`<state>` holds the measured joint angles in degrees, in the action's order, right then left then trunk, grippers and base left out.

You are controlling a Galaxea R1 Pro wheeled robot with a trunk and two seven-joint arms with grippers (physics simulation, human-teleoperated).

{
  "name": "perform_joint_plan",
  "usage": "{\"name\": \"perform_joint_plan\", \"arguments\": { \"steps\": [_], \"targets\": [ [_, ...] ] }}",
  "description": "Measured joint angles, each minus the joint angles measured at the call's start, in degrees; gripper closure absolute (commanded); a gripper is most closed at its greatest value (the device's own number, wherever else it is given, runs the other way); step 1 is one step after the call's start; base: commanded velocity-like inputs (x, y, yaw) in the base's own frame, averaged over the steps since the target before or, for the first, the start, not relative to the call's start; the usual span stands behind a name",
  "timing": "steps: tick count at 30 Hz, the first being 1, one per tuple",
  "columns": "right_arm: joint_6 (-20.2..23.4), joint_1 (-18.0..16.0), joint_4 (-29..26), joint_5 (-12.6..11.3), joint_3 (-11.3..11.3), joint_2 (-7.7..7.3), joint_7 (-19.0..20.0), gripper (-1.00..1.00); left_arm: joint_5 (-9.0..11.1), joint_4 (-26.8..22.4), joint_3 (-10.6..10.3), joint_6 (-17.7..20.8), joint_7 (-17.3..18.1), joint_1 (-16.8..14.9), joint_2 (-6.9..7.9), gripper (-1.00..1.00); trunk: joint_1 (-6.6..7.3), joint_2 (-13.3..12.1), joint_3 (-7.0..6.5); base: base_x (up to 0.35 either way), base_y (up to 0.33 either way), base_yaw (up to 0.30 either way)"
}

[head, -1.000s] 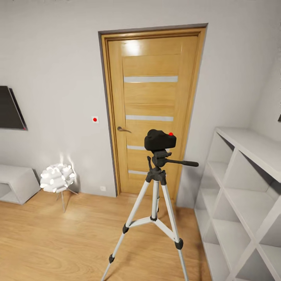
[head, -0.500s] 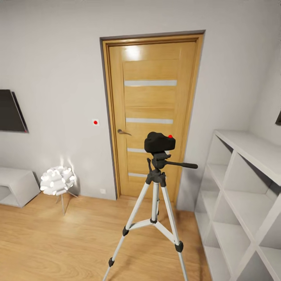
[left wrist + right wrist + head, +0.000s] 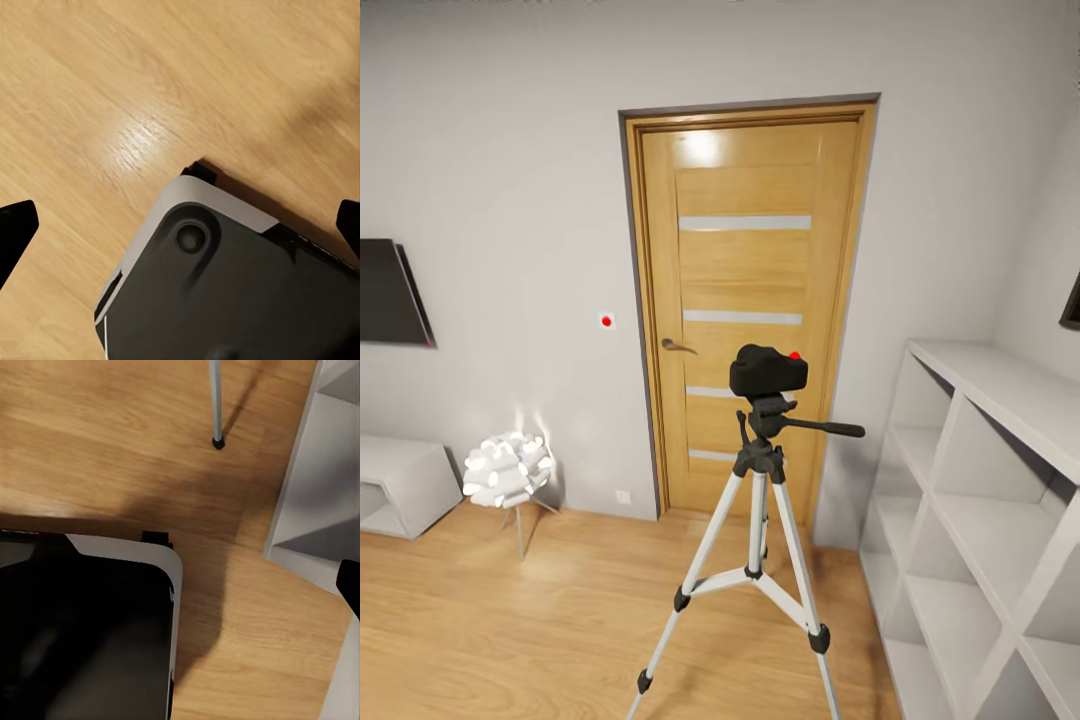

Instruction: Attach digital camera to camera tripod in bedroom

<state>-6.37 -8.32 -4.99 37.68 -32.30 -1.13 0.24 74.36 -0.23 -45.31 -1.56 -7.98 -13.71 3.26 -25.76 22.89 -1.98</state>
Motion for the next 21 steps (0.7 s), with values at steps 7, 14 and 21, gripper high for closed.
{"name": "perform_joint_plan", "arguments": {
  "steps": [7,14,21],
  "targets": [
    [0.00,0.01,0.12,0.00,0.00,0.00,0.00,-1.00,0.00,0.01,0.00,-0.08,-0.06,0.00,-0.12,-1.00,0.00,-0.01,-0.43,0.000,0.000,0.000],
    [0.00,0.00,0.17,0.00,0.00,0.00,0.00,-1.00,0.00,0.02,0.00,-0.10,-0.09,0.00,-0.17,-1.00,0.00,0.00,-0.55,0.000,0.000,0.000],
    [0.00,0.00,0.17,0.01,0.00,0.00,0.00,-1.00,0.00,0.01,0.00,-0.10,-0.09,0.00,-0.18,-1.00,0.00,0.00,-1.04,0.000,0.000,0.000]
  ]
}}
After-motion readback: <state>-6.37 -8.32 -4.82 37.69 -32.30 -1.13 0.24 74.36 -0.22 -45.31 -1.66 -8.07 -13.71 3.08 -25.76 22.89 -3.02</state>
